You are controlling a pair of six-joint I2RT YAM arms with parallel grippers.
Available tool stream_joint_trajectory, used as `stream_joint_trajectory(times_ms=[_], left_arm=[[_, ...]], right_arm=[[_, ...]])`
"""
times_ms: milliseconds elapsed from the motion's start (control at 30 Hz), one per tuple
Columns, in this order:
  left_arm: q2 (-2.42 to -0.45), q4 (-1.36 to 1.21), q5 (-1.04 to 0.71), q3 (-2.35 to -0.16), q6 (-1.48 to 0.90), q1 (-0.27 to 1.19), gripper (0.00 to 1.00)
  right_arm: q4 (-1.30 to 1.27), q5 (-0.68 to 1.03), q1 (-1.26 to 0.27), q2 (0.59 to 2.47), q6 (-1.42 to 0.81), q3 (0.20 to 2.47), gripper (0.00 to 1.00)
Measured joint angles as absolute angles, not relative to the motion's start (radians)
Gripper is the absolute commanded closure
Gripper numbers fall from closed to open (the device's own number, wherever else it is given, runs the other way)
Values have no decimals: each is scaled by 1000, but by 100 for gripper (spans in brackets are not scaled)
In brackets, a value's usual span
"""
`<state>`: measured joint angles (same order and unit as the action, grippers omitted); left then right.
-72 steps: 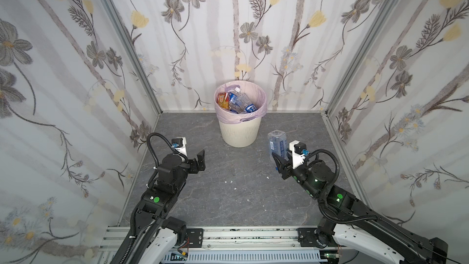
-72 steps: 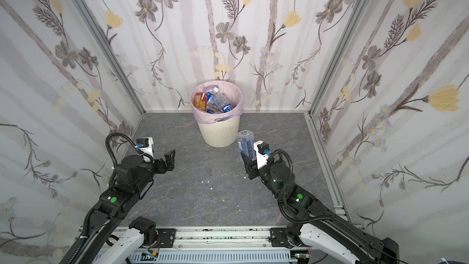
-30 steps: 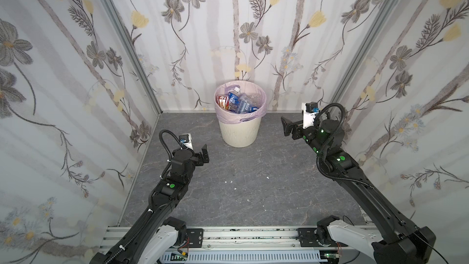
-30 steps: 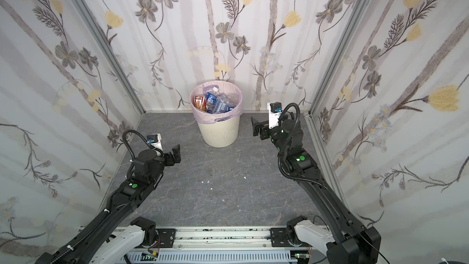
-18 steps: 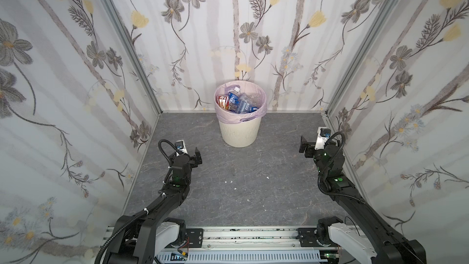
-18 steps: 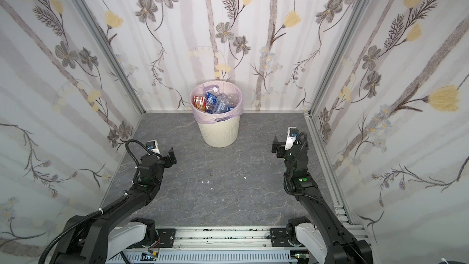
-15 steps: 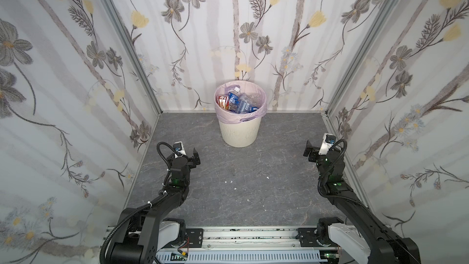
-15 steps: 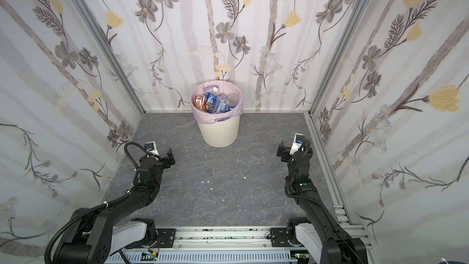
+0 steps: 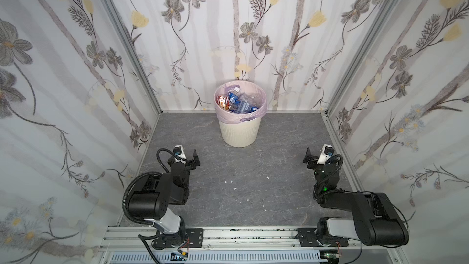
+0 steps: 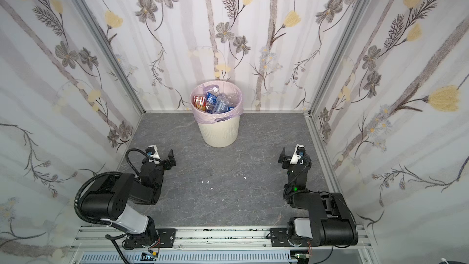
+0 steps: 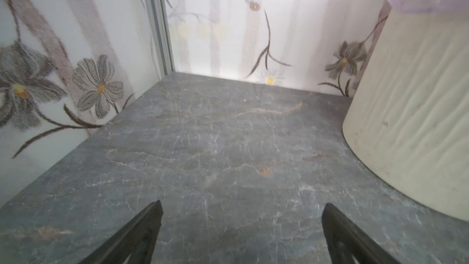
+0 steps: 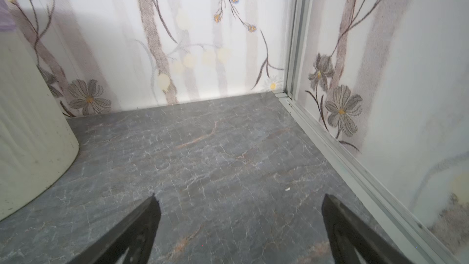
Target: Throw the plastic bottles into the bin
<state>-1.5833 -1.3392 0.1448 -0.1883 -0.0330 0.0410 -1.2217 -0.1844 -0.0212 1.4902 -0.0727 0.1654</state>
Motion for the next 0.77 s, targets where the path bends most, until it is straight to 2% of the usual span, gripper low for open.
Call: stream_joint_trajectory(times_ms=[767], left_arm=[[-1585, -1351, 142, -211, -79, 23, 0]], right_arm=[[-1267, -137, -20, 1509, -59, 198, 0]])
